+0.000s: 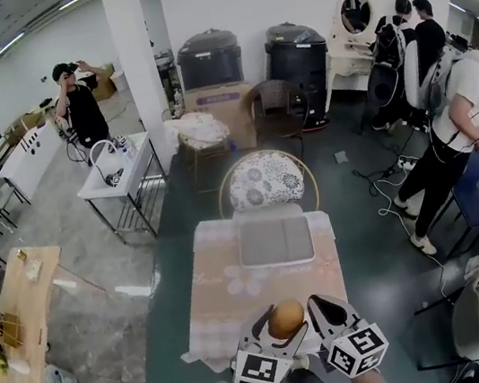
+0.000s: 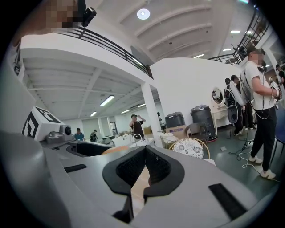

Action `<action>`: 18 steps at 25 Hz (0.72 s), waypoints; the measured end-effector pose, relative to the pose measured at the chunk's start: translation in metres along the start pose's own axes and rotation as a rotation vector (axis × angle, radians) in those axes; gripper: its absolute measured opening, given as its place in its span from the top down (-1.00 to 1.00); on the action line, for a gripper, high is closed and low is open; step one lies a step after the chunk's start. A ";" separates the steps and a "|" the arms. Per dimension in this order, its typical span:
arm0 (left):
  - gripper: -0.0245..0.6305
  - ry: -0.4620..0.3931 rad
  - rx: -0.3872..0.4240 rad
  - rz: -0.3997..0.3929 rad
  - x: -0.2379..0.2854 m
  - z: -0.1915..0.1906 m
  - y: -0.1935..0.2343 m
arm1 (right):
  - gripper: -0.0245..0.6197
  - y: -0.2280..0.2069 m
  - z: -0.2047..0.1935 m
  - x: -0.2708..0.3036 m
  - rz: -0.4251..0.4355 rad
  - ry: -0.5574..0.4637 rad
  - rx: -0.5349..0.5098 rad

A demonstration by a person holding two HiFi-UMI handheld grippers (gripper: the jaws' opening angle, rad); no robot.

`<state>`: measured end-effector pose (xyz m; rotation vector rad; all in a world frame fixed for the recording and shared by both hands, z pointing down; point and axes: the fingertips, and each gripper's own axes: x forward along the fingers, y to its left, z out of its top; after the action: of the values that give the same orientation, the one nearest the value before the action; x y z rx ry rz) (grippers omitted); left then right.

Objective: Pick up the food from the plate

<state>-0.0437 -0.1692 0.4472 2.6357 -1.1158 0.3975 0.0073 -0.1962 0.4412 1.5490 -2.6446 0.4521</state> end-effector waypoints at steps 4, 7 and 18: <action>-0.04 -0.049 0.007 -0.006 -0.016 0.019 -0.009 | 0.88 0.007 0.009 -0.012 -0.015 -0.008 -0.022; -0.04 -0.080 0.022 -0.018 -0.023 0.027 -0.014 | 0.88 0.013 0.015 -0.017 -0.015 -0.022 -0.036; -0.04 -0.125 0.043 -0.011 -0.041 0.038 -0.021 | 0.88 0.028 0.024 -0.026 -0.008 -0.032 -0.064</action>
<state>-0.0502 -0.1406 0.3955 2.7359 -1.1406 0.2607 -0.0017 -0.1681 0.4070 1.5606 -2.6481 0.3414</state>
